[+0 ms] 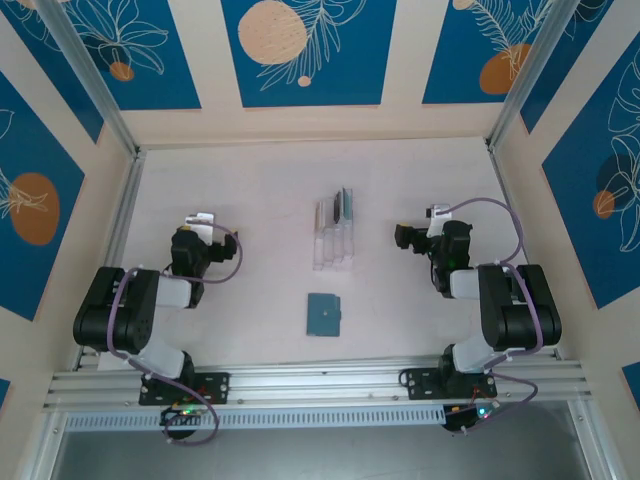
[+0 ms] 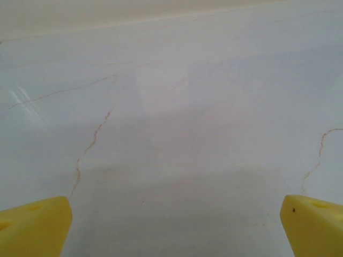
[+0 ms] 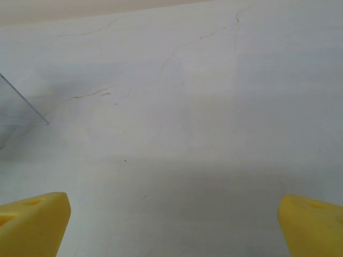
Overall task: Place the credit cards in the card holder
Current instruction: Move the storage box to the center of the table.
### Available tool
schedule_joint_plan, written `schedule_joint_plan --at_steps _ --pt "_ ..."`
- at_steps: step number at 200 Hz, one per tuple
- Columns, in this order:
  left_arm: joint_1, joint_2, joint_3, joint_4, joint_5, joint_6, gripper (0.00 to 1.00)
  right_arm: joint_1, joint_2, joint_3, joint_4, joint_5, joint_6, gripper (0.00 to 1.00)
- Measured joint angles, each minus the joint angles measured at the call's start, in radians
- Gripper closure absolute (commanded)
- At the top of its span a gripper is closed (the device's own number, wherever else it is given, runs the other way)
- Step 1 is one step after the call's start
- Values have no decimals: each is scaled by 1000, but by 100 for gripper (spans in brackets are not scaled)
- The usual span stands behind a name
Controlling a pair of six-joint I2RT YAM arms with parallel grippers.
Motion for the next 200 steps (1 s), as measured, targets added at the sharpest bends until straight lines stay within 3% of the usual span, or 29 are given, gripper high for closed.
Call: schedule_joint_plan --at_steps 200 --pt "2 -10 5 -26 -9 0 0 -9 -8 0 -6 15 13 1"
